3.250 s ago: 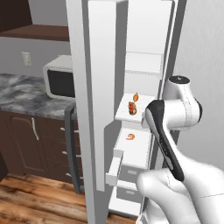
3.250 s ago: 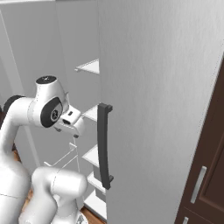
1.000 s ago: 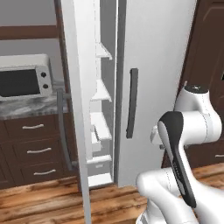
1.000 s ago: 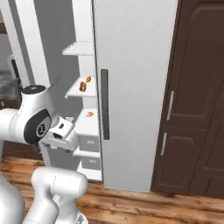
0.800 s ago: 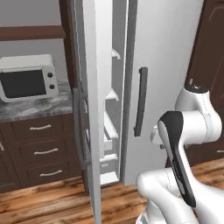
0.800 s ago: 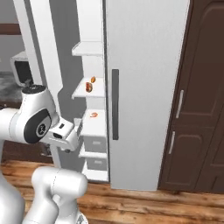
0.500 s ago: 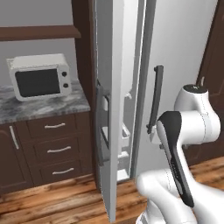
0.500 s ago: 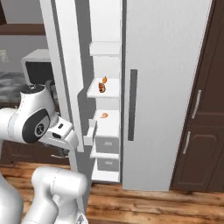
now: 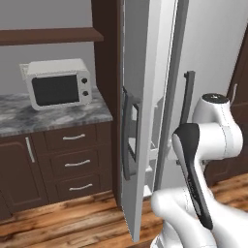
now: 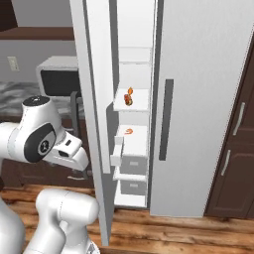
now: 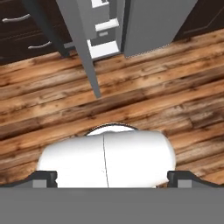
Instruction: Store the hot dog in the freezer for long-term storage. Close the freezer door after placing the cooked food.
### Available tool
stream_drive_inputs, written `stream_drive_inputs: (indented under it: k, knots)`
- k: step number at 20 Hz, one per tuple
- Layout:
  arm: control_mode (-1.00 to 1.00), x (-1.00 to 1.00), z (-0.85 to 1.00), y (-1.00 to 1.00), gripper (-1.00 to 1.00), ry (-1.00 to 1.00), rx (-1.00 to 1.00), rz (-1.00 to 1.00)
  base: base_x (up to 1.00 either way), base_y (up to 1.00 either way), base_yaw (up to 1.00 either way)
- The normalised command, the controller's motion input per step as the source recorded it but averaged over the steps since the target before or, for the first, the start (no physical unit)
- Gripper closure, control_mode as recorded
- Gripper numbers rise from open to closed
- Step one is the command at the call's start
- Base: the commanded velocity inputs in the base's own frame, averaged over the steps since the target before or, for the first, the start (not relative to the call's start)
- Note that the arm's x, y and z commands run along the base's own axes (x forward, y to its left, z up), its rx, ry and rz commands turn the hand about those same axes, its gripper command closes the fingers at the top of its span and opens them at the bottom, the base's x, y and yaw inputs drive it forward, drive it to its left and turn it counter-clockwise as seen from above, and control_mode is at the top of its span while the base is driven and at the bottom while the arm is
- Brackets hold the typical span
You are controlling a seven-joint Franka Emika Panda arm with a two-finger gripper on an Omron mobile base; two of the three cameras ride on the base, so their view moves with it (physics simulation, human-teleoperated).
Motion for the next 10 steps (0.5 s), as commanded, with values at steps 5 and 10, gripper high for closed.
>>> stream_drive_inputs:
  k: [5,10]
  knots:
    - [-1.0,0.55,0.0,0.29,-1.0,0.0,-0.08,-0.06,0.0,0.0,0.0]
    - [-1.0,0.84,0.04,0.57,-1.0,-0.03,-0.24,-0.19,0.0,0.0,0.0]
